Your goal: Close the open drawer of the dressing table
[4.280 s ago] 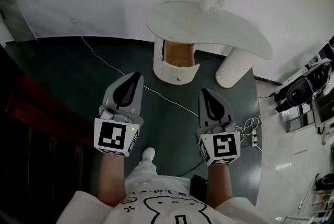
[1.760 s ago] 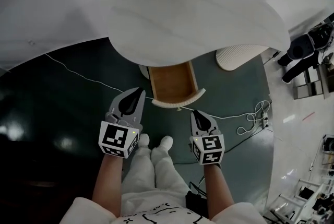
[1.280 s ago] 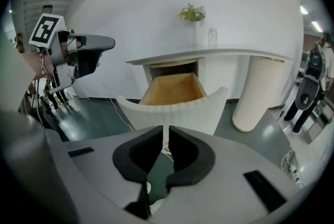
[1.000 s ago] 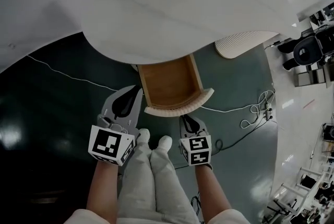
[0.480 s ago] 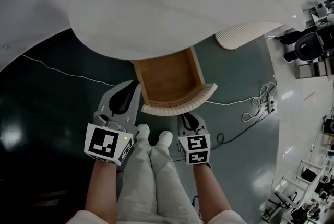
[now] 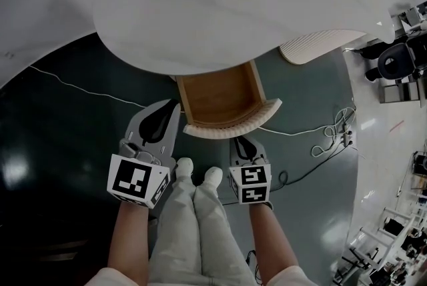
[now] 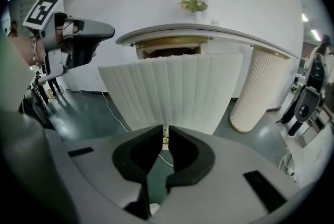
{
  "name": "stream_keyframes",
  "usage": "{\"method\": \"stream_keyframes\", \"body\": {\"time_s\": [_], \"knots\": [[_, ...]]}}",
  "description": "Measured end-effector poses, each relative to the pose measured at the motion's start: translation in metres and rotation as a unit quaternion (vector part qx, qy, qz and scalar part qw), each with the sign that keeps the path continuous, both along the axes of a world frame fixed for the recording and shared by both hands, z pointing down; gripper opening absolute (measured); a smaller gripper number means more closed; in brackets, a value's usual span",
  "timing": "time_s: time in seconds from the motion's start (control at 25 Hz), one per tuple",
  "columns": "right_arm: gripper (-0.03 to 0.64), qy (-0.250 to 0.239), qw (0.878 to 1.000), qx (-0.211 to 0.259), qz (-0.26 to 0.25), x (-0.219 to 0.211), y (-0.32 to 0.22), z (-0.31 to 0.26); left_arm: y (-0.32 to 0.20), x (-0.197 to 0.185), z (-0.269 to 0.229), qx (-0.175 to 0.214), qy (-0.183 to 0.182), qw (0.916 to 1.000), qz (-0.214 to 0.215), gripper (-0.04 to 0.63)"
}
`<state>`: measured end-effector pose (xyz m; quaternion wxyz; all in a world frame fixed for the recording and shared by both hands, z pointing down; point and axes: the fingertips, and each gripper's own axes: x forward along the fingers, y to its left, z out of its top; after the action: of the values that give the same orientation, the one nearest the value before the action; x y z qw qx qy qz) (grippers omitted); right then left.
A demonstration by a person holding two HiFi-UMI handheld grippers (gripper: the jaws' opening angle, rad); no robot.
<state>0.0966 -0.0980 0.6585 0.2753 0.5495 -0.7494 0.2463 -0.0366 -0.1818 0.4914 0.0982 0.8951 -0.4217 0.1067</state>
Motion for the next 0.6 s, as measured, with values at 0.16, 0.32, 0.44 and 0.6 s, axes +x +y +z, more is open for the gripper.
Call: {"method": "stream_keyframes", "body": {"time_s": [0.16,0.32,0.44,0.6], "knots": [[0.020,0.003,1.000,-0.001,-0.004,-0.001,-0.007,0.001,-0.002,-0.005,0.002,-0.001,-0.002,1.0000,-0.005,0.018],[0.020,0.006,1.000,-0.002,-0.007,-0.004,-0.015,0.000,-0.004,-0.008,0.002,-0.001,-0.005,1.0000,-0.007,0.018],[0.020,0.011,1.000,0.001,-0.009,-0.006,-0.022,0.000,-0.004,-0.011,0.003,0.000,-0.006,0.9999,-0.009,0.018],[0.020,0.008,1.000,0.002,-0.018,-0.008,-0.035,-0.001,-0.005,-0.013,0.005,-0.003,-0.009,0.9999,-0.011,0.018]]}}
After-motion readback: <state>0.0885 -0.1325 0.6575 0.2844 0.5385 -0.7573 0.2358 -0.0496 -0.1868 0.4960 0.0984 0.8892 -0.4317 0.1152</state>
